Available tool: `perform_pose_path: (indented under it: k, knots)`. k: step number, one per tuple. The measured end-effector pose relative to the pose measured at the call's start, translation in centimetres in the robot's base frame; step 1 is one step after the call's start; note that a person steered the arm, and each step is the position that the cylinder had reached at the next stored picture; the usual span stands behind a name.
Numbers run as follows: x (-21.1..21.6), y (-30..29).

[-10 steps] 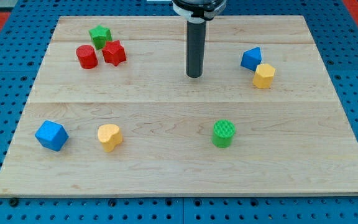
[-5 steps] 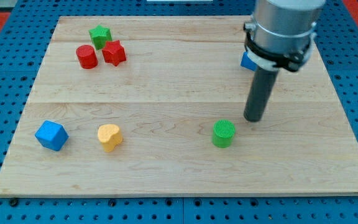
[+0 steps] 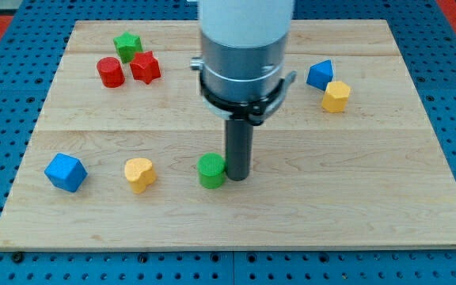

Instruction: Move the green circle to the center left

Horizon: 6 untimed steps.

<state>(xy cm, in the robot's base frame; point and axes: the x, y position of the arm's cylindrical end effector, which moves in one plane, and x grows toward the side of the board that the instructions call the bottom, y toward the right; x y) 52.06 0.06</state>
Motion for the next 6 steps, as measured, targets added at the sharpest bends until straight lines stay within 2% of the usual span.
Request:
perform_pose_path:
  k: [2,4,5,6]
  knots:
    - [6.0,0.2]
    - [6.0,-1.8]
    - [2.3,-1.8]
    - [-3.7,-2.7]
